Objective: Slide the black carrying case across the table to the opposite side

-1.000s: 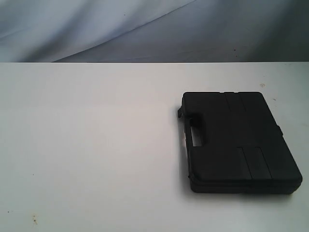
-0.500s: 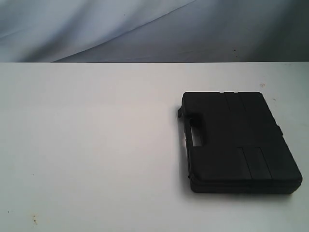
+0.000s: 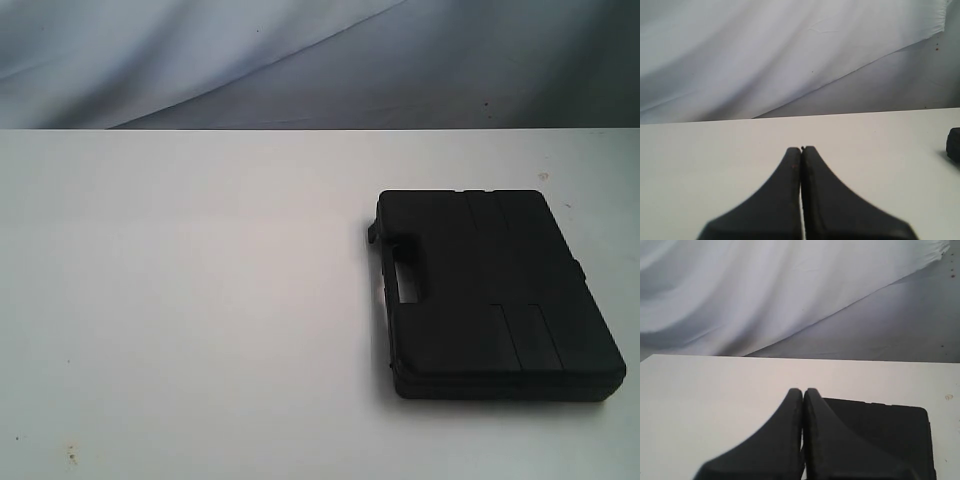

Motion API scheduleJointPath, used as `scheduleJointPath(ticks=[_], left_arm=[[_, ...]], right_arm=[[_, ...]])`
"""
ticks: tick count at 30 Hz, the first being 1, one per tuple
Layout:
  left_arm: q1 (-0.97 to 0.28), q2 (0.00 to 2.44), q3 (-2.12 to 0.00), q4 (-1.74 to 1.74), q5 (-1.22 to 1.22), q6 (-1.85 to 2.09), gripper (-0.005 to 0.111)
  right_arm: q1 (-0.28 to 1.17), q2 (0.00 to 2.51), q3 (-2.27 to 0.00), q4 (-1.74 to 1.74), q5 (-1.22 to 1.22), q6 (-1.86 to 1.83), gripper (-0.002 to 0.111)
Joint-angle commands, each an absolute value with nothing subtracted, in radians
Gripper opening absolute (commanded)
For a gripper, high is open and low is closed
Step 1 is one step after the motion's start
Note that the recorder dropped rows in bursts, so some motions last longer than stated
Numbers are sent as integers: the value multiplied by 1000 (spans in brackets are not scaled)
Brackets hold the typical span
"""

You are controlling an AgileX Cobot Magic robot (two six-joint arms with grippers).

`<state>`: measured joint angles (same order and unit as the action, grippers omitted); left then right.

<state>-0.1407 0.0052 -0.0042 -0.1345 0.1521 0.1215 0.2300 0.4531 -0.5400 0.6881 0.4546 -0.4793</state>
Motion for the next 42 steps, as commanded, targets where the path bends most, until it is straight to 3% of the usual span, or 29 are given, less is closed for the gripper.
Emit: scheduleJointPath(ticks=[1, 7, 18, 30, 42], left_arm=[[-139, 0, 0, -135, 147, 112, 0], [-139, 0, 0, -135, 147, 112, 0], [-139, 0, 0, -135, 147, 112, 0], [-139, 0, 0, -135, 147, 112, 0], [-139, 0, 0, -135, 147, 112, 0]], right_arm=[[226, 576, -644, 731, 488, -522, 0], [258, 733, -766, 733, 543, -535, 0], [455, 1040, -896, 678, 494, -484, 0], [644, 1369, -1080, 256, 486, 0, 0], [710, 1668, -1326, -53, 799, 405, 0]])
